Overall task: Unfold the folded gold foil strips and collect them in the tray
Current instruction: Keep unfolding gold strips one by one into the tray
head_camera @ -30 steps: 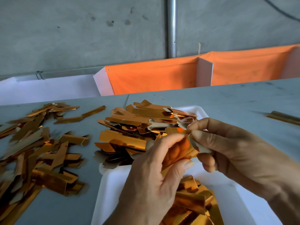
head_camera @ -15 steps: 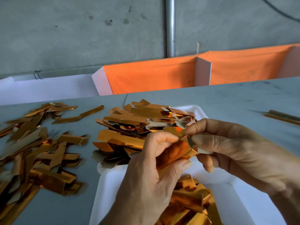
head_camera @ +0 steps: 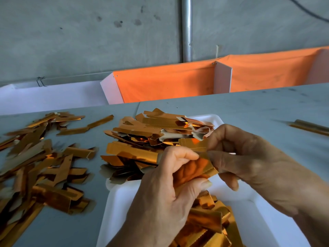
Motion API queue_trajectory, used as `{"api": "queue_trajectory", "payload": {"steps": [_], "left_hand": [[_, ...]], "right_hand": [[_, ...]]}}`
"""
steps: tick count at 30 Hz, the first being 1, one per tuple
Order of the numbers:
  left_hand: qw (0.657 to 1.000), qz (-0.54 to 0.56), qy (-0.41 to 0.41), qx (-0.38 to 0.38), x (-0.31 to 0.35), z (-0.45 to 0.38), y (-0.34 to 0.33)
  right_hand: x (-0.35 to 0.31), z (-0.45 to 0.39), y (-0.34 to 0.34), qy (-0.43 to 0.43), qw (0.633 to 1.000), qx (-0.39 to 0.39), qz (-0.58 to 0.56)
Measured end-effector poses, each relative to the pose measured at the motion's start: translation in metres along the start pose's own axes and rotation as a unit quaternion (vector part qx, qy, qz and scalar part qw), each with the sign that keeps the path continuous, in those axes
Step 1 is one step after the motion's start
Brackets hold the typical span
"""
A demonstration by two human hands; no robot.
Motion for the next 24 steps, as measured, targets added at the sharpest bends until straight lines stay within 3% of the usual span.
{"api": "queue_trajectory", "payload": {"steps": [5,11,20,24], "left_hand": [[1.000,0.013,-0.010,0.001,0.003,0.000,0.002],[1.000,0.001,-0.017,0.008,0.006,0.000,0.006],[0.998,-0.050,-0.020,0.010,0.002,0.002,0.006],[0.998,-0.060,-0.029,0.008,0.004,0.002,0.007]], "right_hand": [[0.004,0.004,-0.009,-0.067,0.964,-0.152,-0.209],[0.007,0.002,-0.010,-0.079,0.946,-0.204,-0.241],[0.015,-0.004,-0.008,-0.088,0.963,-0.120,-0.223],[0.011,-0.002,-0.008,-0.074,0.967,-0.136,-0.200]]}}
Point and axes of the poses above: each hand's wrist, its own z-axis away from the middle knuckle, its own y-axis out of the back of the hand, x = y × z, the point moved 7 cm from there along -z, towards the middle knuckle, and after that the axes turned 7 degrees about -y, right-handed, at the moved point
